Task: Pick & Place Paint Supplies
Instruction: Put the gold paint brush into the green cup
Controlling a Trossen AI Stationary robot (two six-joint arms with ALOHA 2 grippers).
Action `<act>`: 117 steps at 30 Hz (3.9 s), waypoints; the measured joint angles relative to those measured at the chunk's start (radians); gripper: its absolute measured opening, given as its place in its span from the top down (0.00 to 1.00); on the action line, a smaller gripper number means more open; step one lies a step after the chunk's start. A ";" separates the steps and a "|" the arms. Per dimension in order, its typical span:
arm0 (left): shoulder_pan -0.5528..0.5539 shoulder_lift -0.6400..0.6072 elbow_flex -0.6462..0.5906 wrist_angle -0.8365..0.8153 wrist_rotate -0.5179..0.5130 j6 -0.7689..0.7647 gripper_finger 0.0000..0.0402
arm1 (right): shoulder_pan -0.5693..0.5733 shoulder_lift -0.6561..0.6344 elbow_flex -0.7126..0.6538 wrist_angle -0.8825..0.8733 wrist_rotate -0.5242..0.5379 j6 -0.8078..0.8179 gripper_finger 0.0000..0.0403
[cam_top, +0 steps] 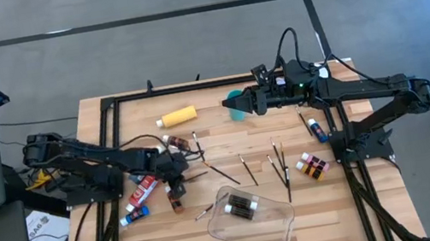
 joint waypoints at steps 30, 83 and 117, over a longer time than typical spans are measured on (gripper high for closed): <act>0.044 0.050 -0.040 0.046 0.072 0.111 1.00 | 0.000 0.000 0.000 -0.075 -0.002 -0.026 0.70; -0.065 0.011 -0.060 0.048 0.018 0.183 0.99 | 0.025 0.000 0.000 -0.229 0.001 0.000 0.70; -0.130 0.012 -0.060 0.094 -0.044 0.154 0.95 | 0.025 0.000 0.000 -0.229 0.001 0.000 0.70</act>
